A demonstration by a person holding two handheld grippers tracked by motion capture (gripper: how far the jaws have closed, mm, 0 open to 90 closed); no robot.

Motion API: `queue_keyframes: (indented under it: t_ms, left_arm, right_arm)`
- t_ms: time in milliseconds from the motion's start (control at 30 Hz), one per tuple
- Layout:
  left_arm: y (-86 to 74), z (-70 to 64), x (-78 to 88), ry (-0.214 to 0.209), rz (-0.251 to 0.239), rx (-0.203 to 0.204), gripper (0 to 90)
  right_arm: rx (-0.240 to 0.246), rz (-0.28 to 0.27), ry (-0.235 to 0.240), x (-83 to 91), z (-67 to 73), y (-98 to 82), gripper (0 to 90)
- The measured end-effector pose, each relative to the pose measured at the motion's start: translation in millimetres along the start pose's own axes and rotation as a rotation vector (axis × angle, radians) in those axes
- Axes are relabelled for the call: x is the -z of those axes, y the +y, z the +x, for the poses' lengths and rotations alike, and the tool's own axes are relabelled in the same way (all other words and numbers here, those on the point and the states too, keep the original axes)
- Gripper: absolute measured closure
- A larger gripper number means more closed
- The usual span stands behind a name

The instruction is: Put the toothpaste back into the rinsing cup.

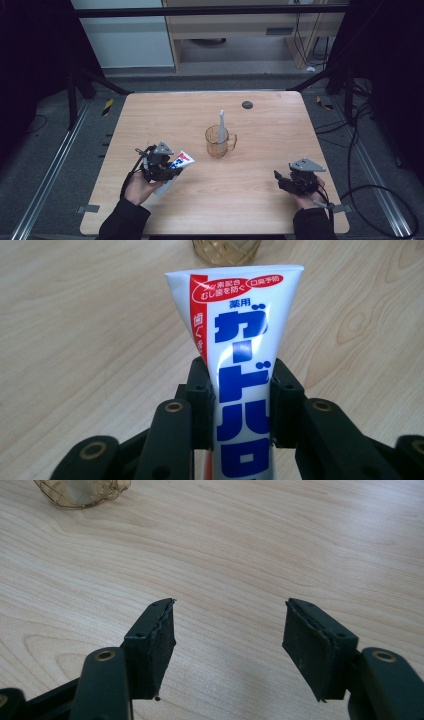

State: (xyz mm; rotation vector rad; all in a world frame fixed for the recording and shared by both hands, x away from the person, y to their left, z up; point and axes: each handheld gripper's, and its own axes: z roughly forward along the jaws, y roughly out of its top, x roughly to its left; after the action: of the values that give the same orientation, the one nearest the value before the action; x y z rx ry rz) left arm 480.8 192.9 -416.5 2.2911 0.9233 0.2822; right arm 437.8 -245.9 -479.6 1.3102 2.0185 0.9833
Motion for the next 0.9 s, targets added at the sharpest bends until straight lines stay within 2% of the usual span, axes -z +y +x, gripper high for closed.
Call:
queue_keyframes:
  t_ms: [200, 400, 533, 700, 900]
  left_arm:
    - [18.7, 6.4, 6.2, 0.027, -0.067, 0.021, 68.3]
    - [41.4, 10.9, 8.2, 0.06, -0.17, 0.039, 68.3]
    - [53.6, 13.4, 7.0, 0.06, -0.238, 0.059, 68.4]
    - [68.8, 12.7, 3.3, 0.085, -0.3, 0.048, 68.4]
    - [86.8, 14.5, -1.3, 0.113, -0.375, 0.061, 68.4]
  right_arm:
    - [0.0, -0.009, -0.007, 1.1, -0.8, -0.2, 37.2]
    - [-0.003, -0.014, -0.008, 1.4, -1.0, -0.2, 37.2]
    - [0.001, -0.02, -0.009, 1.7, -0.5, -0.2, 37.4]
    - [0.012, -0.028, -0.011, 1.5, 0.3, 0.0, 38.2]
    - [0.009, -0.03, -0.005, 1.4, -0.4, -0.3, 38.2]
